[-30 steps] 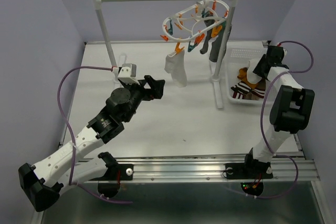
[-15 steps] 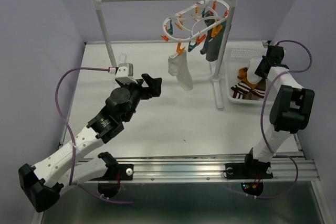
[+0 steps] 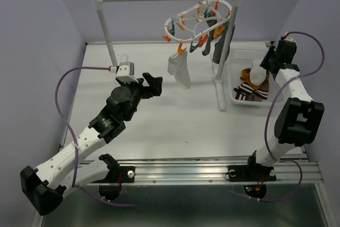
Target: Clip the socks to the hanger
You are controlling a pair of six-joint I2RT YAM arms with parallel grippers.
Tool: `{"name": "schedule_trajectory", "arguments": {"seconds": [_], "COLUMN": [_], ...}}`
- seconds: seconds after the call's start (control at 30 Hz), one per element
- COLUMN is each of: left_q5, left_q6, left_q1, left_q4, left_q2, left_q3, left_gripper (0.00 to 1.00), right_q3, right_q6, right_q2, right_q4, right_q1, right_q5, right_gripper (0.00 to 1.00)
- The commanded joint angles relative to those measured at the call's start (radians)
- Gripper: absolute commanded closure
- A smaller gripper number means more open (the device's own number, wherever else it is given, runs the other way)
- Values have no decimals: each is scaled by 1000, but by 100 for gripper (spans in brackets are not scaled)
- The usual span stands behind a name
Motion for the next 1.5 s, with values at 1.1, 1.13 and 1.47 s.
{"name": "schedule_trajectory", "arguments": {"seconds": [1.1, 1.13, 1.47], "left_q5": [55, 62, 127], "left_q6": [10, 18, 38], "left_q1": [35, 35, 62], "left_q4": [89, 89, 86], "left_q2": [52, 58, 78], "left_q3": [55, 58, 78], "left_gripper": [1, 1, 1], "right_q3": [157, 155, 56], "right_q6": [-103, -104, -21], "right_q2": [64, 46, -236], "right_q4": [6, -13, -143], "right_q1": [-59, -59, -24], "right_q5": [-168, -188, -370], "right_gripper": [98, 96, 96]}}
